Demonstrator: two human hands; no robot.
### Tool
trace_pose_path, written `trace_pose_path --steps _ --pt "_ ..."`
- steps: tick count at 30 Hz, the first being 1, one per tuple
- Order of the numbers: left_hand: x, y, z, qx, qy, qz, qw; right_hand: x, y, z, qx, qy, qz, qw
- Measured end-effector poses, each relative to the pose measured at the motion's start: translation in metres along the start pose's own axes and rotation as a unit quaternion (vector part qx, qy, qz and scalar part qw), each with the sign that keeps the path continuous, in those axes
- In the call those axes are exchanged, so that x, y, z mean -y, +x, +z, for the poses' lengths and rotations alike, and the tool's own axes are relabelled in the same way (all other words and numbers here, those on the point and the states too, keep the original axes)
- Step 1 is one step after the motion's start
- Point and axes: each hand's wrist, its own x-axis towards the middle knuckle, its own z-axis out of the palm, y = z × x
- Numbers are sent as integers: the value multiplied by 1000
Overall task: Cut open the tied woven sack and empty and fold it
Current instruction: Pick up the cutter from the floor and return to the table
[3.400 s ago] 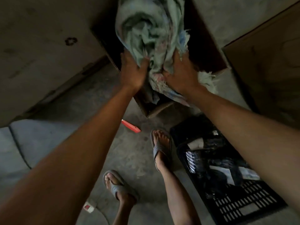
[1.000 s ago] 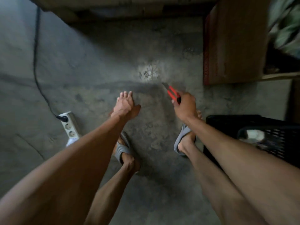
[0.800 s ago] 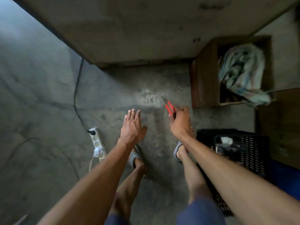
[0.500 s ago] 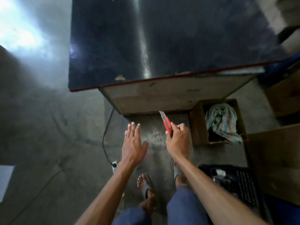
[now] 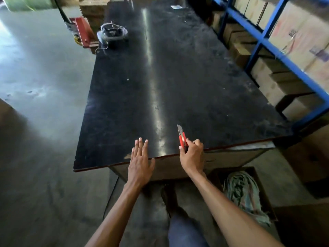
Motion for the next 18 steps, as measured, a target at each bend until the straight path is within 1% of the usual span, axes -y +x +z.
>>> trace_pose_path --steps 3,5,10,14,16,18 --pt "8 52 18 10 0 -37 999 2 62 22 18 -13 -8 1000" --pt "15 80 29 28 0 -68 997 1 95 35 29 -25 7 999" --pt "29 142 49 58 30 -112 992 -7 156 72 71 -62 15 995" --pt "40 176 71 75 69 -136 985 -19 187 102 97 -98 31 990" --pt "48 181 84 99 76 -146 981 -26 192 114 112 -120 33 986" --pt "55 178 94 121 85 -142 979 -32 193 121 108 -131 26 985"
